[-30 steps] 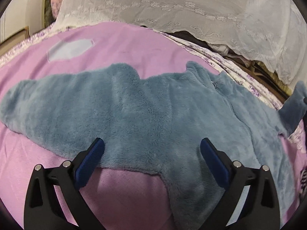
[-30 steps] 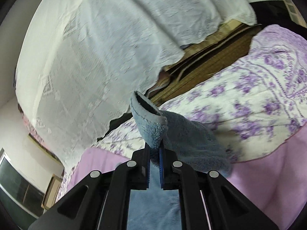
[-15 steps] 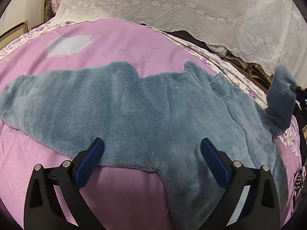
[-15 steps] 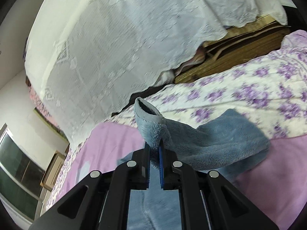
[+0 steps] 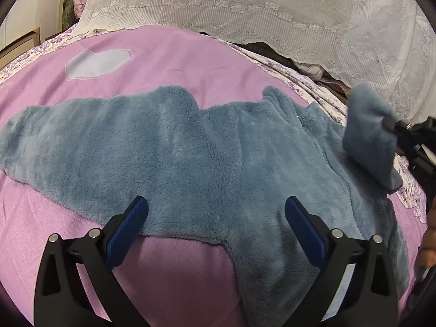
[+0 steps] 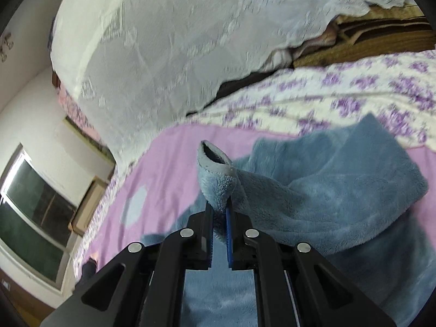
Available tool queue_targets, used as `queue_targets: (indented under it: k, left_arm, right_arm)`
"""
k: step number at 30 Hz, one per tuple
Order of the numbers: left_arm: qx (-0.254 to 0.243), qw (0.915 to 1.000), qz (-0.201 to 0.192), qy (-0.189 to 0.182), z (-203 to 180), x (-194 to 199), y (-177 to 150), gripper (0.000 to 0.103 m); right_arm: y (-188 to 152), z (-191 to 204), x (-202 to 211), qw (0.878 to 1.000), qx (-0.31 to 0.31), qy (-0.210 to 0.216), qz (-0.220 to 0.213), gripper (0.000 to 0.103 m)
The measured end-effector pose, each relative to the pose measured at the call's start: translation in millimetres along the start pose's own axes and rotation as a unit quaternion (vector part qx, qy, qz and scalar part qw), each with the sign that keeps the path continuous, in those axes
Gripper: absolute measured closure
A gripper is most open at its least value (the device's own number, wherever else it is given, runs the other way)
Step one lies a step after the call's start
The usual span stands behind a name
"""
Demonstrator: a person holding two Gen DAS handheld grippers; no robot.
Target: Fold small clothes
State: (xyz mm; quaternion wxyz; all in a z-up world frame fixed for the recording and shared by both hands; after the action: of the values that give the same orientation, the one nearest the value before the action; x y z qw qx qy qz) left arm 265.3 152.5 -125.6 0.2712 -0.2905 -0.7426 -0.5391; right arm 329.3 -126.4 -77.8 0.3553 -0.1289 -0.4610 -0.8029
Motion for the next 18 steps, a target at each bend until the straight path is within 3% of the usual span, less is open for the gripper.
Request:
queue_targets:
  k: [7, 15, 18]
  left_arm:
    - [-0.001, 1.0, 0.001, 0.003, 0, -3, -1, 0.005]
    - [0.0, 1.0, 0.001, 0.003, 0, -3, -1, 0.005]
    - [0.001, 1.0, 0.001, 0.003, 0, -3, -1, 0.005]
  right_arm:
    - [-39, -1, -36, 0.998, 0.021, -0.019, 0.06, 0.095]
    - [-55, 11, -48, 0.995, 0.053, -0.012, 0.087, 0.095]
    - [-62, 11, -57, 0.991, 0.064, -0.005, 0.12, 0.092]
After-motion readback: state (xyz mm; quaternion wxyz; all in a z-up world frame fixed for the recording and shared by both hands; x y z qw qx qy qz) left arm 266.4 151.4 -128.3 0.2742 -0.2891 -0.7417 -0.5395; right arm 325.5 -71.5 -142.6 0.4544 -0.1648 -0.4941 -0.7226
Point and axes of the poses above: each gripper's, at about its wrist camera, not at the fingertips, and x roughly against the way its jaws point, z to its left, y to its top, the point moved 4 cm from there along -x, roughly the way its jaws point, and after that the axes turned 3 degrees about x, right-handed, at the moved point
